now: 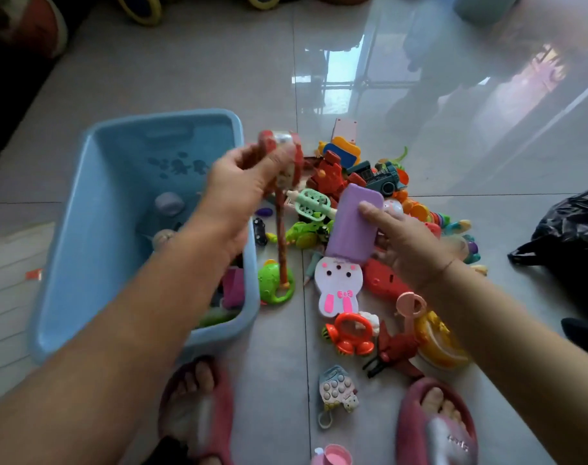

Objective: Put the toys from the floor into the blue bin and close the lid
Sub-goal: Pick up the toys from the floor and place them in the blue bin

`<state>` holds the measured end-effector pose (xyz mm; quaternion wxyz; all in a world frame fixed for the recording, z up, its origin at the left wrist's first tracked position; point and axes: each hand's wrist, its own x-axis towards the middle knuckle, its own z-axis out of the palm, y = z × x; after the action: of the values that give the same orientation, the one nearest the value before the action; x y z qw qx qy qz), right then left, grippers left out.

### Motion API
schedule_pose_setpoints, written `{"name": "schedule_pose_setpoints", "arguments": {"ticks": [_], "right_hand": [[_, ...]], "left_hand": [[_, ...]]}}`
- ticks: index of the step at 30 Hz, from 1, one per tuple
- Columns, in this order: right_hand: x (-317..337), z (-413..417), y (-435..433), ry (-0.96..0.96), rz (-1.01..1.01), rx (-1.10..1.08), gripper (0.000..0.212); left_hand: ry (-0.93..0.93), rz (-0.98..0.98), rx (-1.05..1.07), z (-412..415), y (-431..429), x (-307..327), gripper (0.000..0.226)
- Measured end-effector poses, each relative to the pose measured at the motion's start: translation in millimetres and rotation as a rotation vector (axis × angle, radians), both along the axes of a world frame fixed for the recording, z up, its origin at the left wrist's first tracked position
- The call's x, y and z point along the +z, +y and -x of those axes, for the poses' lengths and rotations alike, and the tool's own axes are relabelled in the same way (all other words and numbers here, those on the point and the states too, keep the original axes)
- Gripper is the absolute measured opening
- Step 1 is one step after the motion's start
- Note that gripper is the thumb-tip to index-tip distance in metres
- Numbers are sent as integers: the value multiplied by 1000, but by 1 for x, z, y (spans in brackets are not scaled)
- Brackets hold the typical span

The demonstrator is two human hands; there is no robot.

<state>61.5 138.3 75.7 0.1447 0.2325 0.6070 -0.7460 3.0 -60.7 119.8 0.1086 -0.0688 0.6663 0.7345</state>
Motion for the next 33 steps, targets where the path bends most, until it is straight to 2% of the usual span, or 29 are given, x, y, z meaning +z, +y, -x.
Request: {"name": "schedule_pose_setpoints", "arguments": {"ticks": [3,5,8,10,12,14,17,19,21,23,25,27,30,33], "right_hand": [[25,22,-55,29,76,176,12],[31,28,-93,61,64,286,18],[29,31,-131,57,11,394,26],[21,32,-138,56,-63,413,39],[12,32,-122,91,-172,381,47],[-1,25,-86,96,-250,315,44],[-32,-5,-23,43,-453,255,41],[-64,-35,5,-25,-609,277,45],[-99,-64,19,-87,-728,351,54],[-127,-84,25,-113,-737,404,62],[-144,-90,29,-106,-755,402,60],[-153,-87,33,-77,-818,391,49],[-160,-82,32,-44,-977,521,33],[-164,-82,31,-64,-983,546,20]], "left_hand": [[126,146,198,19,-82,31,13],[76,288,267,26,-123,22,12],[-77,445,321,20,-160,-16,40],[-153,568,356,6,-166,-37,63],[-137,701,360,-11,-154,-46,80],[-4,654,302,-34,-123,-41,71],[148,329,164,-71,-67,-31,47],[164,225,-26,-94,-35,-36,42],[62,227,-238,-113,-6,-53,37],[-117,225,-336,-123,20,-85,32],[-277,253,-316,-122,41,-121,33],[-386,345,-222,-112,50,-156,42],[-526,425,-153,-99,46,-185,60],[-630,365,-154,-90,42,-202,65]]}}
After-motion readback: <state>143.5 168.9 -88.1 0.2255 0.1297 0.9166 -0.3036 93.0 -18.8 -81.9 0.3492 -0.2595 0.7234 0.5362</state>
